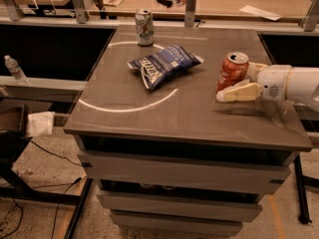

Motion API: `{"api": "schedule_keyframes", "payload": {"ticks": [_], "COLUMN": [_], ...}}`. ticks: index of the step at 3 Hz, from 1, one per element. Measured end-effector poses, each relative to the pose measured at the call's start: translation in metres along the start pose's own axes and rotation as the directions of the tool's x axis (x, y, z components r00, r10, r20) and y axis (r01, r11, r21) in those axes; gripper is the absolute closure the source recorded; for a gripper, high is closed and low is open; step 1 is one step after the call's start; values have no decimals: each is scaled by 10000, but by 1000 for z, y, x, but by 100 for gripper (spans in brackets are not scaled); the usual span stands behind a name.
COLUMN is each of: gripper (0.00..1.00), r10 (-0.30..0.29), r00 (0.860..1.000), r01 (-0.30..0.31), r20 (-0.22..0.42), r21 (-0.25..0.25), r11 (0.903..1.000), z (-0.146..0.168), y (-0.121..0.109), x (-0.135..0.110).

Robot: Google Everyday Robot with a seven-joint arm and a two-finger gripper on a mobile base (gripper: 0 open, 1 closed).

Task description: Knock coke can over

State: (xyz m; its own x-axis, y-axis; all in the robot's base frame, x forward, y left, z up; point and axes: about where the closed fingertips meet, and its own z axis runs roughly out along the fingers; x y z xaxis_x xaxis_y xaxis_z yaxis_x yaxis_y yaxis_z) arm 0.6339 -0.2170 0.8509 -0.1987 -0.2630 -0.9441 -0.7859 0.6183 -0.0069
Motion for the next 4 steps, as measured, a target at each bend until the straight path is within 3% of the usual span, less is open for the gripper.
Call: {"api": "schedule_keyframes", "payload": {"ticks": [2,3,4], "gripper": [41,63,87], "r10": [27,36,-582], "r00": [9999,10000,9979], "r01": [-33,-34,591], "r20": [-133,43,274], "r21": [-475,-462,-330], "r11": [9989,9989,9977], "z": [24,24,16], "y": [-1,-2,-6], "x": [-6,-13,-32]}}
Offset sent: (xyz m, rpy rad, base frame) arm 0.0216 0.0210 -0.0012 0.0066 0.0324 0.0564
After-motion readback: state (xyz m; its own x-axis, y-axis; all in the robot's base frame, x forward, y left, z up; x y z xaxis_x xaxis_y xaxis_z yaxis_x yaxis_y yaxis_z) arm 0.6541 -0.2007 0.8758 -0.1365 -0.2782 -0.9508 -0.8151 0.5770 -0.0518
